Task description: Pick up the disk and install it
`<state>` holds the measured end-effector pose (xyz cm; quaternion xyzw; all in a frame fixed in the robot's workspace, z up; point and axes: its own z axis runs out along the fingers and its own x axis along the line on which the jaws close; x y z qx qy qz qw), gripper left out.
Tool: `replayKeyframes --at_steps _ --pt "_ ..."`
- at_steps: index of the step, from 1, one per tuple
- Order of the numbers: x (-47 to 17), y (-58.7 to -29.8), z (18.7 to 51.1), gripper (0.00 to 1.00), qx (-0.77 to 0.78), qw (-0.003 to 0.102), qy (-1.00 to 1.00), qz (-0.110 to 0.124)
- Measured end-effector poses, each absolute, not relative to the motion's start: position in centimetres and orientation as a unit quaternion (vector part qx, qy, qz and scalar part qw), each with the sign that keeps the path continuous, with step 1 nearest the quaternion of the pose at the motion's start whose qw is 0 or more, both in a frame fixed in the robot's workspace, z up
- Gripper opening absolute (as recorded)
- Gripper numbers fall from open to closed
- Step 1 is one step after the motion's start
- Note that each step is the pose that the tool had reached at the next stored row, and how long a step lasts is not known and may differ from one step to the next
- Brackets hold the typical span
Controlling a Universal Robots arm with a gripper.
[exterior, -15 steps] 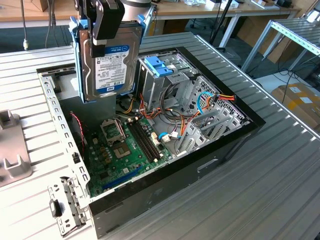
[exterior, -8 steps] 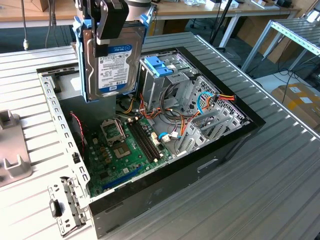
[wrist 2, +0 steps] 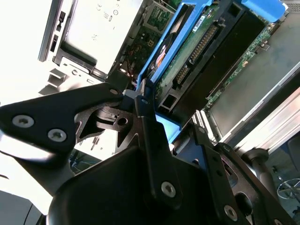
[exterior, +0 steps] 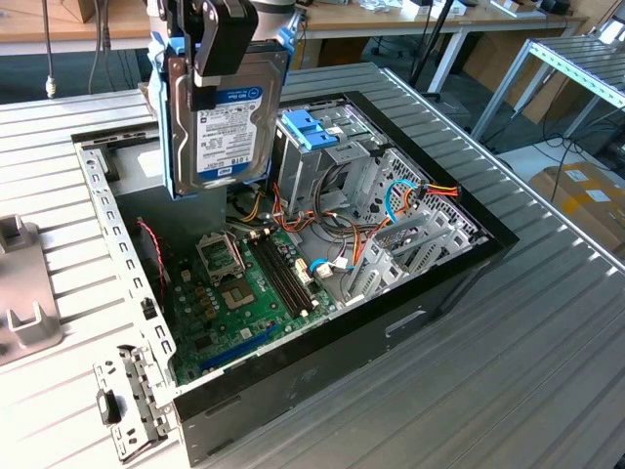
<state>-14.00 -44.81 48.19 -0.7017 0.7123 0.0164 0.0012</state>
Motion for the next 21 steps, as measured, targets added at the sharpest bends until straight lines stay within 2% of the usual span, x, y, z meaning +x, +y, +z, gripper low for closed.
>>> replayKeyframes --at_steps 21 --pt "-12.6 -44.8 48.2 0.37 -0.702 0.001 0.712 0.016"
